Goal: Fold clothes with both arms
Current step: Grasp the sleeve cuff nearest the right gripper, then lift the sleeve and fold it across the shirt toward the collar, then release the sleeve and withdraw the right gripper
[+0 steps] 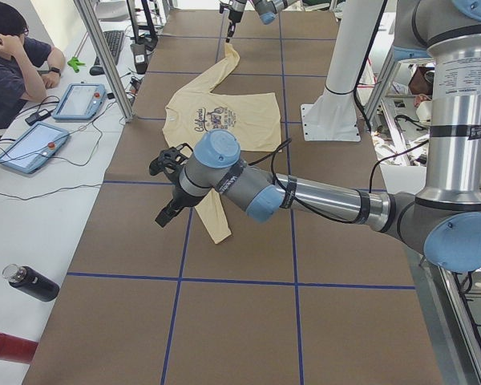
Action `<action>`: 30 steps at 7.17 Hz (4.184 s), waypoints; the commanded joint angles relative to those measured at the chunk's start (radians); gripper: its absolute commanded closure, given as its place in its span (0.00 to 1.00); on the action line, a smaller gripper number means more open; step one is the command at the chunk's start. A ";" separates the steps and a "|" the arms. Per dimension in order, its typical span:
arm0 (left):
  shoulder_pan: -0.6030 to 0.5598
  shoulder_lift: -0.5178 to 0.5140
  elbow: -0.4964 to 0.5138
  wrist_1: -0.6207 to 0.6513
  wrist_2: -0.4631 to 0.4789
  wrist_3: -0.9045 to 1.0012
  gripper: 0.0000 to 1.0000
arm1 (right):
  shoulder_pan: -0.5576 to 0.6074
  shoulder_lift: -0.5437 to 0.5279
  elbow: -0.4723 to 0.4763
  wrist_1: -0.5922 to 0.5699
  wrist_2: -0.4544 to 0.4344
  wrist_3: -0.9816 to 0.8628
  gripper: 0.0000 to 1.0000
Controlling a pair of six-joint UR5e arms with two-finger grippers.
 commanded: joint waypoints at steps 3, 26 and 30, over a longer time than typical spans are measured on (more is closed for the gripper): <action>0.000 0.002 0.004 0.001 0.000 0.000 0.00 | -0.037 0.369 0.214 -0.566 -0.127 0.175 1.00; 0.190 0.044 0.065 -0.261 0.043 -0.038 0.00 | -0.228 0.936 0.071 -1.070 -0.254 0.241 0.01; 0.452 0.138 0.073 -0.528 0.297 -0.501 0.00 | 0.006 0.418 0.393 -1.045 -0.033 -0.217 0.01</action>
